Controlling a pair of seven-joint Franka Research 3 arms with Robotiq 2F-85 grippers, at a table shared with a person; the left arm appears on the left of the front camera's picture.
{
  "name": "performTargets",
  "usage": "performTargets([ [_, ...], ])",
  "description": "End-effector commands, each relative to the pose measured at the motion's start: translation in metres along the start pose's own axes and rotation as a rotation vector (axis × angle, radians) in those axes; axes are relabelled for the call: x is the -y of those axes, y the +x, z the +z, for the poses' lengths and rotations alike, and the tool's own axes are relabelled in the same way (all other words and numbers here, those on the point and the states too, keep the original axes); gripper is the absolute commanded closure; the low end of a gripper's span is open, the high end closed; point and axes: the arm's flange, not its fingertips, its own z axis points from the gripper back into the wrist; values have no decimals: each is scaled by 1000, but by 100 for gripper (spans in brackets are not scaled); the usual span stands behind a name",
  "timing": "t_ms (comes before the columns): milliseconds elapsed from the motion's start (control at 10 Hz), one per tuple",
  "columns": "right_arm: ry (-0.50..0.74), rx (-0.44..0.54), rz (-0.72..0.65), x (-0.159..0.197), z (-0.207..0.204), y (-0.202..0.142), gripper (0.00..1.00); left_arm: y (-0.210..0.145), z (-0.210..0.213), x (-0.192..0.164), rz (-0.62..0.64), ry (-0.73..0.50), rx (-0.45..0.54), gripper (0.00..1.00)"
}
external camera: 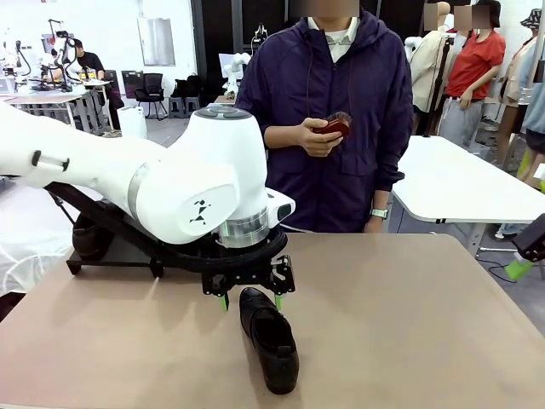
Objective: Organize the shoes by placing them on the stand.
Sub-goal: Place the Shoe from the middle of the table onto the Shoes Stand.
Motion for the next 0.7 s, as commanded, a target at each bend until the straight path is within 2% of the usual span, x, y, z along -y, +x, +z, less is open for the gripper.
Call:
performTargets([
  [0,28,-1,14,0,3,1,0,-1,7,0,9,9,2,0],
  [100,28,-1,14,0,3,1,0,-12,-12,4,251,111,10,0],
  [200,28,-1,14,0,3,1,0,-24,-23,8,364,146,28,0],
  [400,28,-1,14,0,3,1,0,-31,-37,9,435,135,51,0],
  [600,28,-1,14,0,3,1,0,-22,-58,6,490,108,75,0],
])
